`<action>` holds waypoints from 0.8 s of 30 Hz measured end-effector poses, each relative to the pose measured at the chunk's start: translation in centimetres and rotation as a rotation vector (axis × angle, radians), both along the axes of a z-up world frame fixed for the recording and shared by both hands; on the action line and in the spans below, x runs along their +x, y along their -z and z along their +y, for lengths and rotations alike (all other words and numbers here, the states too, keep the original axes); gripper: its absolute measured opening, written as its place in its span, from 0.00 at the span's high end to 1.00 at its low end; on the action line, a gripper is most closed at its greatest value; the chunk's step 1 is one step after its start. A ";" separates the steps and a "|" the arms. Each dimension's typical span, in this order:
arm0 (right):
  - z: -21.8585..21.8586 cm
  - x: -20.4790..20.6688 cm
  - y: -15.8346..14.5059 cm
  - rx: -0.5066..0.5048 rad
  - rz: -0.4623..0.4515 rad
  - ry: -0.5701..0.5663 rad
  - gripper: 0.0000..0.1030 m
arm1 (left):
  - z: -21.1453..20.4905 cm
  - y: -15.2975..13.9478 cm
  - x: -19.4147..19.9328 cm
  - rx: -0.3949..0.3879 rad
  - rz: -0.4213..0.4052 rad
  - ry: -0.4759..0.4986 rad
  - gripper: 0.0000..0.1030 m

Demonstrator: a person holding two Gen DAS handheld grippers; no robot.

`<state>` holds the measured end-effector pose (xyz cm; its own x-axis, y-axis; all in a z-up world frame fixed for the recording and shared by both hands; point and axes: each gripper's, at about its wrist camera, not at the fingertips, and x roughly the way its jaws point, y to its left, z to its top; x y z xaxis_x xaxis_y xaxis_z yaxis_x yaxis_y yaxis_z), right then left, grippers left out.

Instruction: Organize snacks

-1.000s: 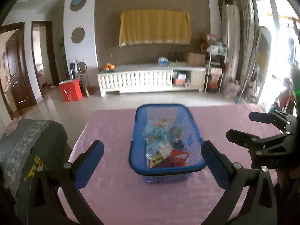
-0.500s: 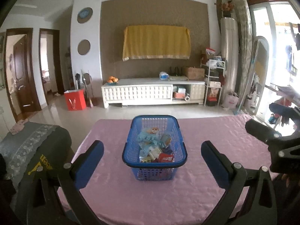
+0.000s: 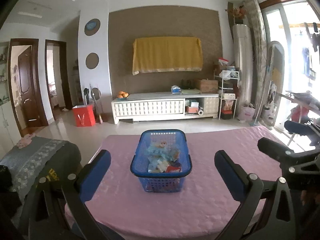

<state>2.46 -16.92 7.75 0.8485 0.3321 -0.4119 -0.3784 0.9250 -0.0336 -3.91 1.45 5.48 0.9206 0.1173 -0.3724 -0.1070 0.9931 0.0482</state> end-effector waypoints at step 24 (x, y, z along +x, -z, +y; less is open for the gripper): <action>0.1 -1.8 0.4 0.041 0.010 -0.025 0.00 | -0.6 -0.5 -1.3 -0.024 0.004 0.017 0.00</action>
<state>0.66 -16.80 7.39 0.8358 0.3700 -0.4057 -0.4017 0.9157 0.0076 -5.20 0.88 5.97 0.9209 0.0922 -0.3788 -0.0896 0.9957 0.0245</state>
